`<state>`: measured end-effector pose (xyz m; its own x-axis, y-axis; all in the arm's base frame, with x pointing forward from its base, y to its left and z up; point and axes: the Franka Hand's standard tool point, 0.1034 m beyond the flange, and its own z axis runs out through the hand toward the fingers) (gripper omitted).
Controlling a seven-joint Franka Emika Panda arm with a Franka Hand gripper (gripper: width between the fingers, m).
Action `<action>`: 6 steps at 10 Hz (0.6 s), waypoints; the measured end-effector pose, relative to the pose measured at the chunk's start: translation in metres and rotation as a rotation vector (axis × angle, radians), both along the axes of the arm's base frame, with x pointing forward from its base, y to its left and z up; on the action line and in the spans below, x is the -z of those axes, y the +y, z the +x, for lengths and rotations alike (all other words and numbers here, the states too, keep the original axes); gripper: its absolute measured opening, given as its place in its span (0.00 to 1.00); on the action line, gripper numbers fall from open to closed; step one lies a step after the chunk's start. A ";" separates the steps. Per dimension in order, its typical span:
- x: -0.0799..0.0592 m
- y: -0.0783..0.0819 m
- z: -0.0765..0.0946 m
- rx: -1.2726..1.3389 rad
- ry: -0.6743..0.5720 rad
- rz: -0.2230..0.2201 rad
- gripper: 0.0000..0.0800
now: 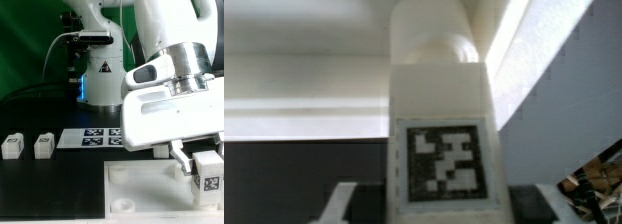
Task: Assemble one leg
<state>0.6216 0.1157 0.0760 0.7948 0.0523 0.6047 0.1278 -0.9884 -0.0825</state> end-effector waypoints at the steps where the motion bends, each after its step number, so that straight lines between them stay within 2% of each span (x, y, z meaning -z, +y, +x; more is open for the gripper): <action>1: 0.000 0.000 0.000 0.003 -0.002 0.001 0.37; 4: 0.000 -0.001 0.002 0.005 0.029 0.006 0.37; 5: 0.004 0.000 -0.001 0.000 0.056 0.007 0.37; 6: 0.005 0.000 -0.001 0.000 0.056 0.007 0.62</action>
Offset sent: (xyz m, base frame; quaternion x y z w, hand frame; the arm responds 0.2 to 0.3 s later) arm 0.0000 0.0000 0.0000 0.0000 0.0000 0.0000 1.0000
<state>0.6210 0.1160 0.0714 0.8273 0.0482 0.5598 0.1226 -0.9878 -0.0961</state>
